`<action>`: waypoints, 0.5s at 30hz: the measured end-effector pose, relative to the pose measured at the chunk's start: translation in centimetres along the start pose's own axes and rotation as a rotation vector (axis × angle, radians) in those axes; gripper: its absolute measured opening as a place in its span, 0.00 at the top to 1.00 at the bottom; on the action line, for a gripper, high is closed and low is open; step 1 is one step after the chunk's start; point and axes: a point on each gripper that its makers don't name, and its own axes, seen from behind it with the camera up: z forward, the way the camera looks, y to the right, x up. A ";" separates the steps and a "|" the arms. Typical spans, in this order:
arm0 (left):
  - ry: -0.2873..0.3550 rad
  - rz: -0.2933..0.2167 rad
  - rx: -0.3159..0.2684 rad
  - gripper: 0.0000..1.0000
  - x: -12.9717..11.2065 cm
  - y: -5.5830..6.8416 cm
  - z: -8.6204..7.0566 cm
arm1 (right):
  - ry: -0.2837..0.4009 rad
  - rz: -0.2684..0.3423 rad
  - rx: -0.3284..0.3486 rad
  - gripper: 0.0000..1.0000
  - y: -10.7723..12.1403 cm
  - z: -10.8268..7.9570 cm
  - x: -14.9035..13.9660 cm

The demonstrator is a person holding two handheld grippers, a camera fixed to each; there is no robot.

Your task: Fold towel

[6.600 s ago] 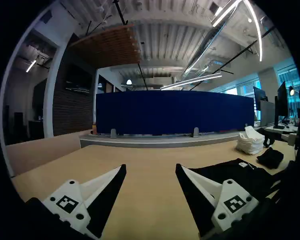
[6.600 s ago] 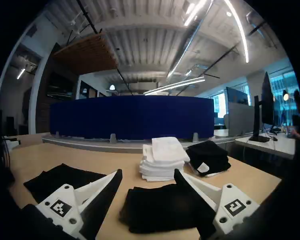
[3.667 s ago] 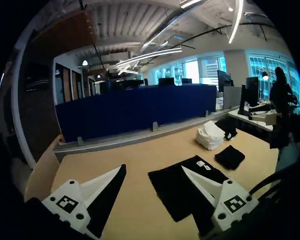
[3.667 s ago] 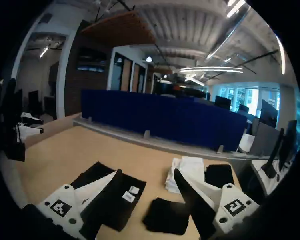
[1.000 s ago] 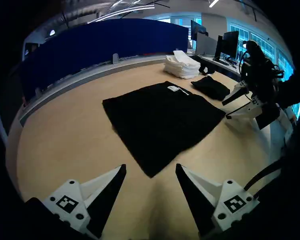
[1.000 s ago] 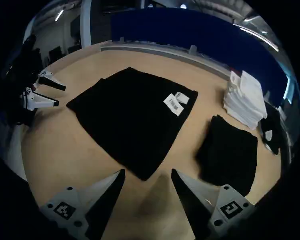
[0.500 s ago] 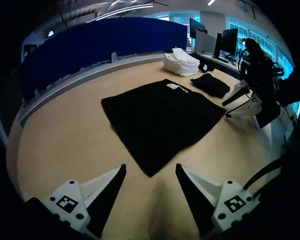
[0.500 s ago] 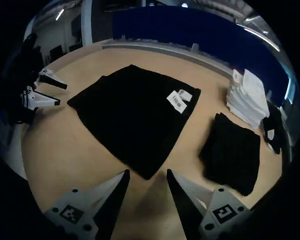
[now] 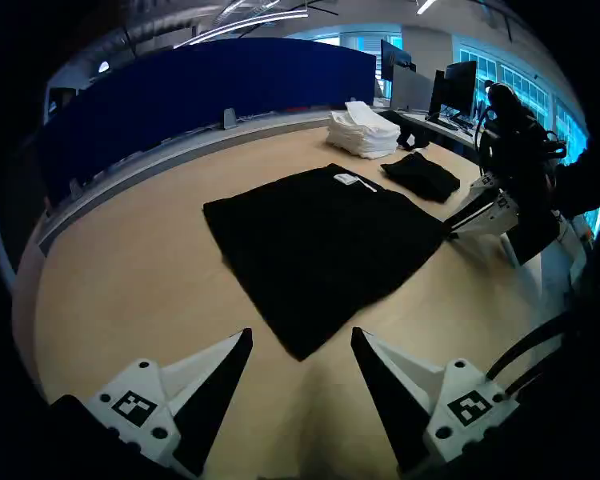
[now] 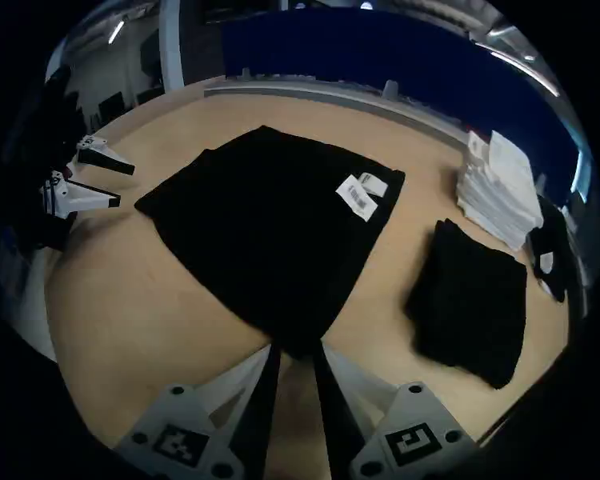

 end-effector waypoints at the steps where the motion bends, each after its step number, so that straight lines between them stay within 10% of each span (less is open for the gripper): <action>1: 0.000 0.000 0.000 0.08 0.0 0.0 0.0 | -0.001 0.003 0.001 0.73 0.0 0.0 0.0; 15: 0.003 -0.001 0.003 0.09 0.3 -0.2 -0.1 | -0.001 0.040 0.019 0.89 0.3 0.0 0.2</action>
